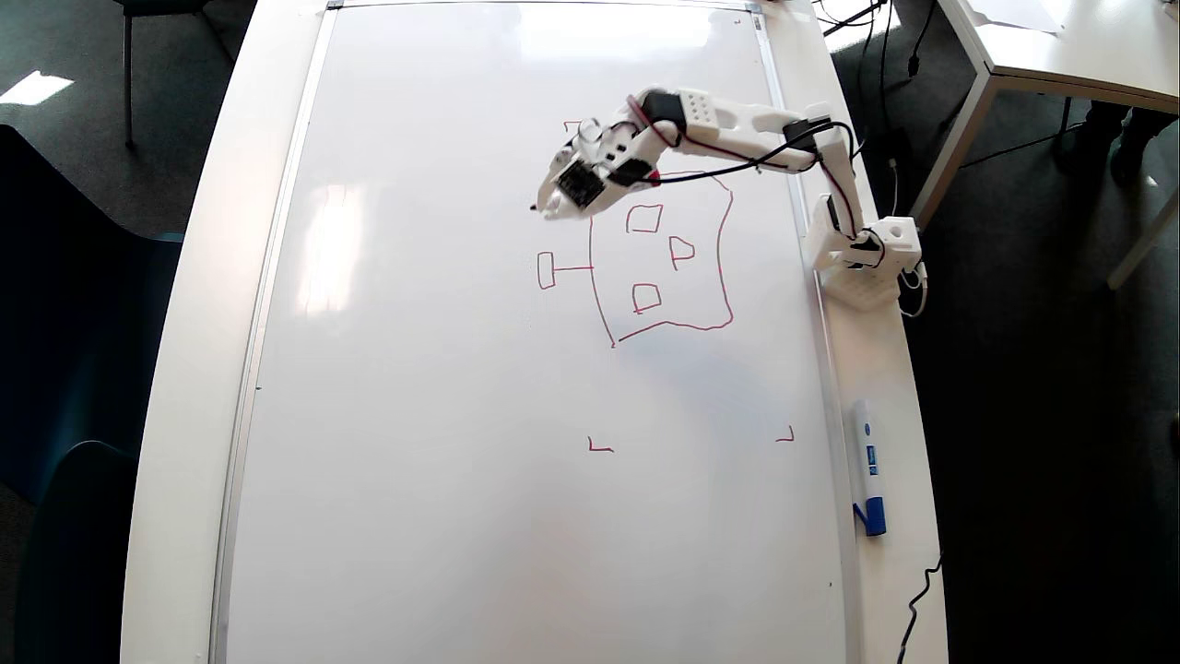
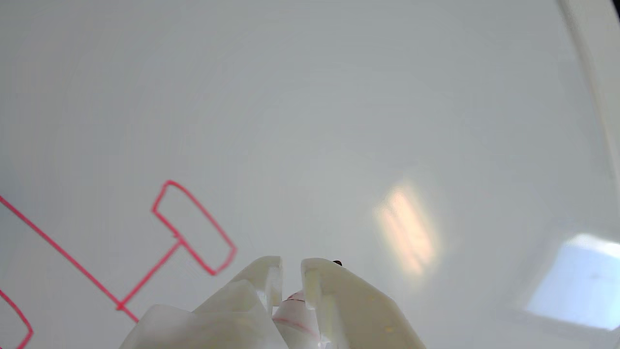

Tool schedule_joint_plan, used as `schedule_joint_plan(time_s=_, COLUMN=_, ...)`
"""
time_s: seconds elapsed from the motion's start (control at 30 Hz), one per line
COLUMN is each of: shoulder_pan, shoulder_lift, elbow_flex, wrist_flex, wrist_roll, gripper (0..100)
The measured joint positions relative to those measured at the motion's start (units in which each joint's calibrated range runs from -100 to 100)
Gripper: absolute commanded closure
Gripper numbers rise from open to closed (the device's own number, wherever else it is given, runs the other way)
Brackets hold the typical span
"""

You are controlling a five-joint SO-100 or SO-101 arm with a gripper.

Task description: Draw on a whiteboard a robot head using a pen attached to the gripper

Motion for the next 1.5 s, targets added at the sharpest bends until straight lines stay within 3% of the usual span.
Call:
schedule_joint_plan(time_s=0.23, shoulder_pan=-0.15, shoulder_lift=-17.79, elbow_flex=13.52, wrist_flex=-0.08, wrist_roll=5.81, gripper=99)
schedule_joint_plan(time_s=0.37, shoulder_pan=0.53, shoulder_lift=-34.05, elbow_flex=29.24, wrist_flex=-0.34, wrist_roll=9.67, gripper=99)
schedule_joint_plan(time_s=0.53, shoulder_pan=0.00, shoulder_lift=-53.11, elbow_flex=52.99, wrist_flex=-12.16, wrist_roll=14.80, gripper=99)
schedule_joint_plan(time_s=0.77, shoulder_pan=0.15, shoulder_lift=-76.92, elbow_flex=92.46, wrist_flex=-49.32, wrist_roll=23.51, gripper=99)
schedule_joint_plan(time_s=0.8, shoulder_pan=0.30, shoulder_lift=-80.73, elbow_flex=99.86, wrist_flex=-59.63, wrist_roll=24.89, gripper=99)
schedule_joint_plan(time_s=0.9, shoulder_pan=0.75, shoulder_lift=-84.20, elbow_flex=109.09, wrist_flex=-75.84, wrist_roll=26.68, gripper=99)
schedule_joint_plan(time_s=0.93, shoulder_pan=0.75, shoulder_lift=-85.47, elbow_flex=116.31, wrist_flex=-87.42, wrist_roll=27.74, gripper=99)
schedule_joint_plan(time_s=1.07, shoulder_pan=-0.23, shoulder_lift=-88.27, elbow_flex=128.64, wrist_flex=-110.90, wrist_roll=28.43, gripper=99)
schedule_joint_plan(time_s=1.1, shoulder_pan=-0.83, shoulder_lift=-88.27, elbow_flex=133.67, wrist_flex=-121.37, wrist_roll=28.48, gripper=99)
schedule_joint_plan(time_s=1.27, shoulder_pan=-1.58, shoulder_lift=-91.15, elbow_flex=135.13, wrist_flex=-136.57, wrist_roll=28.53, gripper=99)
schedule_joint_plan(time_s=1.5, shoulder_pan=-1.66, shoulder_lift=-91.32, elbow_flex=135.31, wrist_flex=-141.13, wrist_roll=28.53, gripper=99)
